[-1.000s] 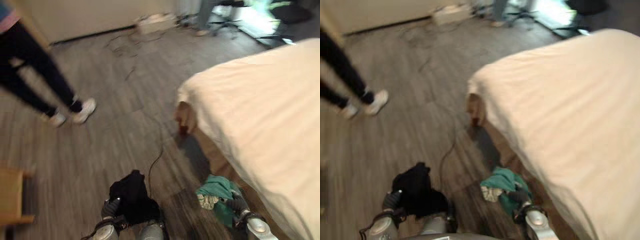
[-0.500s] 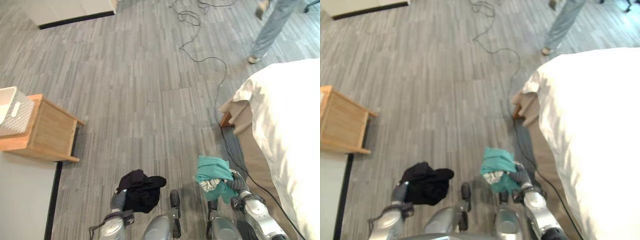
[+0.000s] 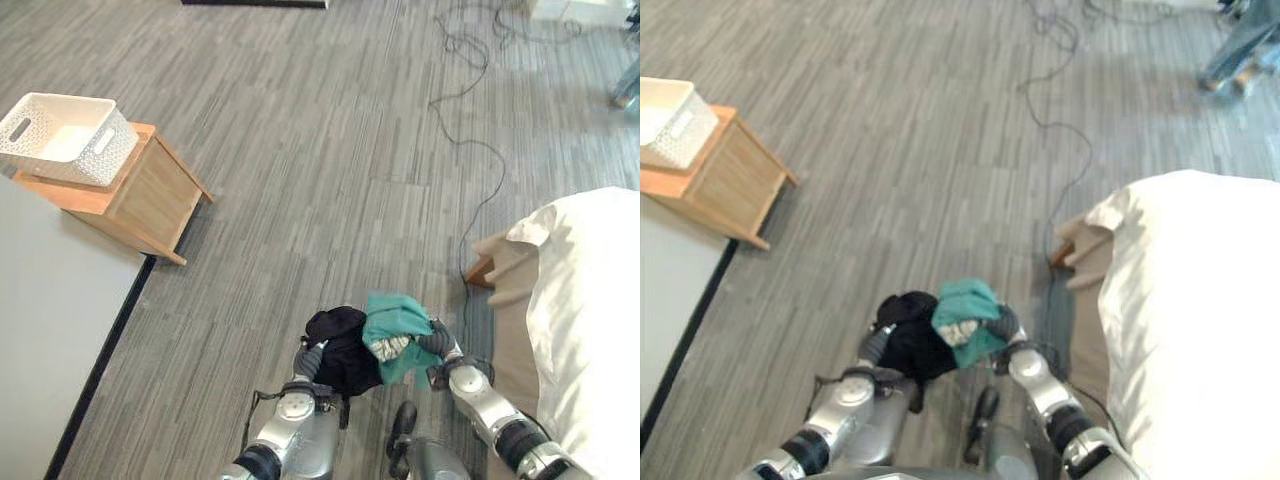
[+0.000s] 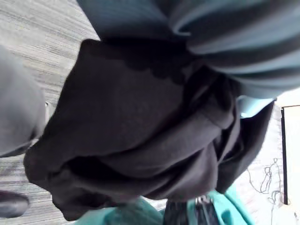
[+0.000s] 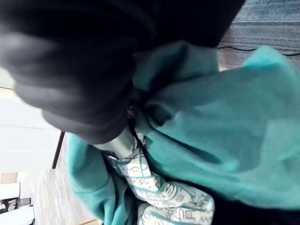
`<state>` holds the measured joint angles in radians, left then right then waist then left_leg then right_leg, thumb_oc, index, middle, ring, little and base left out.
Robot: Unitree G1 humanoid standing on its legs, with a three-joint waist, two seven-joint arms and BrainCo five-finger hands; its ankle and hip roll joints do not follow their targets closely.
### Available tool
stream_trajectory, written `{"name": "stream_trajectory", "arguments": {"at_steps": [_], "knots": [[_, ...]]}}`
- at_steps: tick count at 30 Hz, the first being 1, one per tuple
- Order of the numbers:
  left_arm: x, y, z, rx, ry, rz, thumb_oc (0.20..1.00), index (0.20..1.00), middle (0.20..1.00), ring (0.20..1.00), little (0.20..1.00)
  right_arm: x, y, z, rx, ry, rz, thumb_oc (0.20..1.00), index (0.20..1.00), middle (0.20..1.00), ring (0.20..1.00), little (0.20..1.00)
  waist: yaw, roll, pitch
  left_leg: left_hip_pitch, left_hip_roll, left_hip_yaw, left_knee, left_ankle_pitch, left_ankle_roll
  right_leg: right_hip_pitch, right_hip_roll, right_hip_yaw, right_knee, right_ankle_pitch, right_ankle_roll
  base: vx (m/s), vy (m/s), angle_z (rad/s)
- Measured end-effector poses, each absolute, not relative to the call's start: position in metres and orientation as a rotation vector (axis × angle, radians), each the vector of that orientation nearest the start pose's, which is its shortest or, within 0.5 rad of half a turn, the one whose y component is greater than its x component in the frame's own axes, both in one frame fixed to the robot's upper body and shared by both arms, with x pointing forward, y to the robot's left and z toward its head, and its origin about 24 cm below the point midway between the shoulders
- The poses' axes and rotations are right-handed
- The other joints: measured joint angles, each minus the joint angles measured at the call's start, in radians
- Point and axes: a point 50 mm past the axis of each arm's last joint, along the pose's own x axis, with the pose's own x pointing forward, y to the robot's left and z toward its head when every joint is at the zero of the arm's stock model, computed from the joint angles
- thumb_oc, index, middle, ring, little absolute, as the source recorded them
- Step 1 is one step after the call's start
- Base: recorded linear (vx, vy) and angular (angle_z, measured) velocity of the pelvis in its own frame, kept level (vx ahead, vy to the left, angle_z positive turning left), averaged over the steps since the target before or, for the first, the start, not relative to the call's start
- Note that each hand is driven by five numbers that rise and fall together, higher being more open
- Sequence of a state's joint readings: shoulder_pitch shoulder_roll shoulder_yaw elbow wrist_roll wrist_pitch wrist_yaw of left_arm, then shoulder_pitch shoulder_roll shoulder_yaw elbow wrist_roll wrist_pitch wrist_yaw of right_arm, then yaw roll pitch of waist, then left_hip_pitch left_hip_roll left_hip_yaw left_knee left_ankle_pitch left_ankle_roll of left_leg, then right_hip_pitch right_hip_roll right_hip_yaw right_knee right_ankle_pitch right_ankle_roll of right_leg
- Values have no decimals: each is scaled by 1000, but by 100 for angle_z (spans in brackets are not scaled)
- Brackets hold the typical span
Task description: Tidy up the quilt and then pick up the clothes from the bed and put them into the laundry hamper.
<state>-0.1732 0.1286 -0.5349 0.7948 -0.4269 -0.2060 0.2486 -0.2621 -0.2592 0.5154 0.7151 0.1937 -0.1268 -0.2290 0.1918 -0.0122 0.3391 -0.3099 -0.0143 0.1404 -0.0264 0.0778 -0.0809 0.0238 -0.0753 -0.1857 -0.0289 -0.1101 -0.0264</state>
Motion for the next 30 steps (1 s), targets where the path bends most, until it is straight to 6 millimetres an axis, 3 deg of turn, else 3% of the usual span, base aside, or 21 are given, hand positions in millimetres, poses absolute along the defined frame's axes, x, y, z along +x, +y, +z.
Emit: {"name": "stream_trajectory", "arguments": {"at_steps": [1, 4, 6, 7, 8, 10, 11, 13, 15, 16, 17, 19, 21, 22, 23, 24, 25, 26, 27, 29, 30], "knots": [[228, 107, -85, 1, 521, -61, 200, 200, 200, 200, 200, 264, -138, -54, -339, 379, 143, 200, 200, 200, 200, 200, 7, 3, 1, 4, 10, 43, -68, 9, 0, 23, 14, -1, -30, 4, -2, 592, 171, 16], [223, 115, -93, -10, 571, -2, 200, 200, 200, 200, 200, 265, -123, -54, -368, 361, 195, 200, 200, 200, 200, 200, 57, -6, 4, -4, 61, 116, -42, 9, 18, 92, 31, 4, -52, 11, 0, 709, 234, -29], [221, 129, -98, -17, 599, 71, 200, 200, 200, 200, 200, 253, -110, -64, -337, 397, 221, 200, 200, 200, 200, 200, 67, -45, -14, 3, 56, 118, 144, -41, 94, 121, 1, 5, -12, -44, 26, 456, 164, -39], [214, 136, -102, 7, 616, 84, 200, 200, 200, 200, 200, 238, -99, -76, -327, 440, 258, 200, 200, 200, 200, 200, 65, -73, -46, 59, 37, 126, 146, -40, 140, 76, -39, -13, 215, -137, 143, 630, 109, -15], [218, 140, -99, 15, 604, 86, 200, 200, 200, 200, 200, 234, -99, -78, -323, 450, 260, 200, 200, 200, 200, 200, 55, -85, -53, 77, 20, 113, 135, -55, 130, 24, -60, -15, 339, -144, 179, 872, 202, 5], [236, 133, -88, 7, 553, 73, 200, 200, 200, 200, 200, 226, -107, -82, -329, 469, 256, 200, 200, 200, 200, 200, 13, -54, -48, 159, -14, -7, 121, -76, 174, -124, -80, 7, 786, 18, 250, 723, 240, 119], [240, 132, -84, 5, 536, 71, 200, 200, 200, 200, 200, 227, -107, -82, -322, 470, 258, 200, 200, 200, 200, 200, 1, -43, -42, 213, -19, -53, 92, -84, 174, -156, -71, 15, 902, 22, 255, 493, 175, 170], [247, 130, -76, -13, 492, 67, 200, 200, 200, 200, 200, 236, -113, -72, -305, 429, 232, 200, 200, 200, 200, 200, 4, -21, -40, 293, -13, -112, 66, -92, 185, -235, -40, 15, 935, 8, 231, 509, 117, 125], [253, 126, -65, -43, 435, 64, 200, 200, 200, 200, 200, 255, -122, -53, -294, 335, 199, 200, 200, 200, 200, 200, 1, 36, -39, 379, 4, -180, 60, -130, 210, -393, -28, -26, 898, -10, 202, 1106, 13, 153], [255, 121, -59, -50, 407, 47, 200, 200, 200, 200, 200, 263, -136, -36, -288, 258, 164, 200, 200, 200, 200, 200, -75, 151, -45, 409, 80, -435, 73, -227, 173, -458, 48, -59, 630, -84, 113, 1249, -93, 240], [257, 123, -57, -39, 392, 43, 200, 200, 200, 200, 200, 264, -141, -32, -291, 236, 147, 200, 200, 200, 200, 200, -124, 146, -47, 414, 67, -476, 79, -225, 171, -450, 17, -15, 331, -76, 129, 1061, -104, 266], [256, 126, -61, -22, 407, 41, 200, 200, 200, 200, 200, 262, -147, -40, -311, 278, 133, 200, 200, 200, 200, 200, -148, 113, -53, 475, 51, -486, 76, -244, 160, -450, -52, 69, 58, -54, 165, 771, -104, 177], [235, 134, -79, -8, 481, 62, 200, 200, 200, 200, 200, 247, -145, -60, -328, 375, 152, 200, 200, 200, 200, 200, -149, 76, -77, 589, 64, -492, 87, -293, 103, -445, -106, 76, 135, -49, 175, 691, -171, 142], [217, 144, -92, -1, 535, 94, 200, 200, 200, 200, 200, 236, -140, -71, -321, 422, 173, 200, 200, 200, 200, 200, -128, 70, -107, 612, 107, -488, 155, -316, 63, -445, -96, 73, 261, 83, 184, 570, -161, 113], [211, 147, -96, -7, 555, 110, 200, 200, 200, 200, 200, 232, -142, -77, -327, 458, 166, 200, 200, 200, 200, 200, -127, 69, -109, 596, 121, -507, 242, -301, 38, -436, -86, 56, 325, 103, 169, 412, -170, 120], [201, 148, -103, -12, 588, 116, 200, 200, 200, 200, 200, 225, -146, -83, -325, 494, 158, 200, 200, 200, 200, 200, -124, 57, -117, 555, 129, -498, 346, -273, -22, -402, -70, 53, 336, 168, 83, 307, -226, 107], [190, 146, -109, -45, 621, 130, 200, 200, 200, 200, 200, 224, -155, -85, -327, 508, 132, 200, 200, 200, 200, 200, -83, 54, -118, 416, 127, -469, 589, -105, -87, -362, -51, 9, 339, 135, 12, 280, -322, 96], [188, 143, -110, -63, 629, 133, 200, 200, 200, 200, 200, 224, -163, -85, -335, 518, 108, 200, 200, 200, 200, 200, -56, 38, -106, 273, 108, -416, 789, -47, -80, -319, -49, -19, 287, 125, -10, 207, -234, 60], [185, 145, -112, -66, 636, 136, 200, 200, 200, 200, 200, 224, -167, -86, -345, 530, 102, 200, 200, 200, 200, 200, -16, 18, -99, 172, 85, -352, 878, -87, -41, -266, -46, -33, 233, 148, -14, 375, -287, 49], [183, 149, -112, -80, 639, 154, 200, 200, 200, 200, 200, 223, -167, -86, -344, 528, 96, 200, 200, 200, 200, 200, -16, -4, -89, 38, 77, -220, 920, -138, 18, -137, -19, -105, 119, 150, -23, 568, -215, 76], [191, 155, -108, -84, 615, 169, 200, 200, 200, 200, 200, 223, -163, -87, -324, 529, 85, 200, 200, 200, 200, 200, 4, -35, -75, -42, 111, -15, 810, -201, 64, -51, -7, -182, 56, 77, -22, 421, -73, 120]]}}
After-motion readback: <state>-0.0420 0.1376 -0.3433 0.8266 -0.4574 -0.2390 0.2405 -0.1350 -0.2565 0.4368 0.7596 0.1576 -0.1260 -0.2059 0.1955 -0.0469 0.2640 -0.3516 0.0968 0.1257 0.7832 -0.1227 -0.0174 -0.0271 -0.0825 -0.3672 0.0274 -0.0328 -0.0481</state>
